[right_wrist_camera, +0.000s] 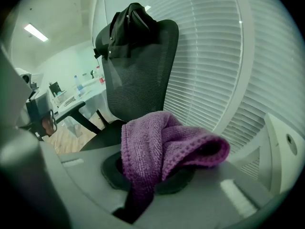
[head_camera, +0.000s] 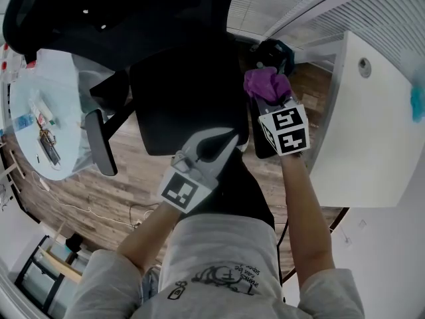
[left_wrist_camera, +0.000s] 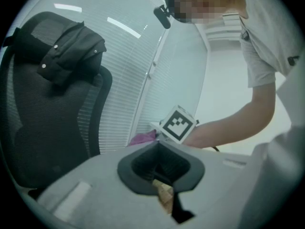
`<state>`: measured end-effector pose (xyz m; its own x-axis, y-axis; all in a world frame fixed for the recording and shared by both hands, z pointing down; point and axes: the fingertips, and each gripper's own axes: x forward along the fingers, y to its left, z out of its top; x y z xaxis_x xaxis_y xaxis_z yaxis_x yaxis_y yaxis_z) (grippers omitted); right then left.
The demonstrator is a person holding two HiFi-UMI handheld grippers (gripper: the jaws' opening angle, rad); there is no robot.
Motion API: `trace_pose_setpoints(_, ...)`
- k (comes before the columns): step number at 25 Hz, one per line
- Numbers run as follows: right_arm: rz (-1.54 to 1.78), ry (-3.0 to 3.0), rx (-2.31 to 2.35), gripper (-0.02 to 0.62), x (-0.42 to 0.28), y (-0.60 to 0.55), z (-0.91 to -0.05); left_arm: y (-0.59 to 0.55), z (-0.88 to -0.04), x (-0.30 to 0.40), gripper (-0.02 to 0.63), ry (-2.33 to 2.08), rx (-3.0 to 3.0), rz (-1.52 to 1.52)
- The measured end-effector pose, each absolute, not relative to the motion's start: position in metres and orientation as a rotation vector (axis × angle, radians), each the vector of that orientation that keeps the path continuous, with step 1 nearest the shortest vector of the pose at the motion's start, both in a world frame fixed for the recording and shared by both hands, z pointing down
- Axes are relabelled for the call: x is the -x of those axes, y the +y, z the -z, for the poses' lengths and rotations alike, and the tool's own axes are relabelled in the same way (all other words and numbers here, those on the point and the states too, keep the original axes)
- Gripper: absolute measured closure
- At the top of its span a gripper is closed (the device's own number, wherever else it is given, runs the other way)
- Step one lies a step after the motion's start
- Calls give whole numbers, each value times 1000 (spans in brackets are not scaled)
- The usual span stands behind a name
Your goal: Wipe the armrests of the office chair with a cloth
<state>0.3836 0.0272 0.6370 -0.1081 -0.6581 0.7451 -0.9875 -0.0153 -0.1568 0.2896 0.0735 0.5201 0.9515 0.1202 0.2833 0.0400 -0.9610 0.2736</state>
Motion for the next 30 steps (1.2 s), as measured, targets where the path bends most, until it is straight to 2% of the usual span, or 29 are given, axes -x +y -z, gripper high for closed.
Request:
trace_pose_setpoints(12,-921,-1800,-1704,554,-373,45,-632,77,-513,-290,604,82,-2831,-416)
trace_pose_setpoints(30,-963,-1757,-1726,555,-321,152,-626,94,-501,-296,604,112,-2846,-400)
